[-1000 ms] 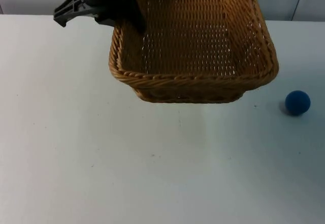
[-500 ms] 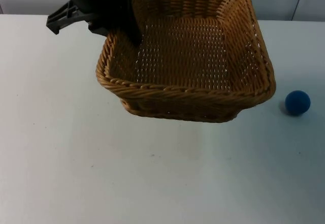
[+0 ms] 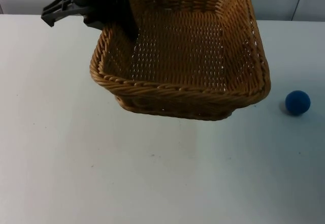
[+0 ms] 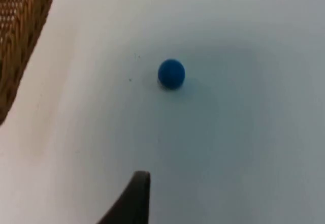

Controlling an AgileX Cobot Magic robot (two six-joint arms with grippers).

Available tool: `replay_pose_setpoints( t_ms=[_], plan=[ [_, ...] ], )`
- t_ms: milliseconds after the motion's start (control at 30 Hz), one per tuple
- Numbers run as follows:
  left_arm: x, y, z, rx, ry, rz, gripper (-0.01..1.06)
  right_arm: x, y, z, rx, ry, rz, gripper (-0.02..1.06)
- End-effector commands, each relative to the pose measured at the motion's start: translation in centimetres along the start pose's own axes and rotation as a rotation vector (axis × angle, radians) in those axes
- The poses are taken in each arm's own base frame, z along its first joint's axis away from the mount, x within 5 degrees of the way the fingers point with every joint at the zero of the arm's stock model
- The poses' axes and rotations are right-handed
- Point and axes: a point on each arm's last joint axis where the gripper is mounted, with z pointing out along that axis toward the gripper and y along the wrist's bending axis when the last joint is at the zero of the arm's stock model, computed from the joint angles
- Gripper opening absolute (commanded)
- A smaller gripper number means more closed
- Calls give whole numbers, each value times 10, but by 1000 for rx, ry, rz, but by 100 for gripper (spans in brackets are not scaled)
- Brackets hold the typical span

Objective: Pick up the basket with the left hand and place the ball into the basket with the right hand.

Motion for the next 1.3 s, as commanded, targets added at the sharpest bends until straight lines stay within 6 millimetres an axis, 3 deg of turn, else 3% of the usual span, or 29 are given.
replay_pose_setpoints(
  t_ms=[0,200,267,300,333,433,467,600,633,733,767,933,967,1033,1167,1267],
  plan=[
    [-2,-5,-8,23,-26,-2,0,-19,-2,10,16,-32,-27,105],
    [-1,-5,-8,23,-23,-2,0,-56,1,58,17,71,-66,105],
    [-2,-5,-8,23,-27,-2,0,-72,3,86,16,112,-71,105],
    [-3,-5,-8,24,-37,-2,0,-84,4,110,15,135,-72,105],
    [-3,-5,-8,24,-37,-2,0,-84,4,110,15,135,-72,105],
    [-3,-6,-8,27,-37,-9,0,-103,6,157,13,207,-67,105],
    [-3,-6,-8,27,-37,-9,0,-103,6,157,13,207,-67,105],
    [-4,-4,-9,26,-47,-13,0,-125,10,213,-5,215,-30,105],
    [-4,-4,-9,26,-47,-13,0,-125,10,213,-5,215,-30,105],
    [-7,-2,-10,23,-61,-17,0,-134,11,245,-11,183,-20,105],
    [-7,-2,-10,23,-61,-17,0,-134,11,245,-11,183,-20,105],
    [-11,4,-12,15,-89,-25,0,-125,16,289,-24,389,-15,105],
    [-11,4,-12,15,-89,-25,0,-125,16,289,-24,389,-15,105],
    [-12,5,-13,15,-93,-27,0,-117,23,310,-39,402,-38,105],
    [-12,6,-13,15,-94,-29,0,-107,33,329,-58,406,-33,105],
    [-12,6,-12,14,-92,-30,0,-91,36,349,-62,550,-37,105]
  ],
)
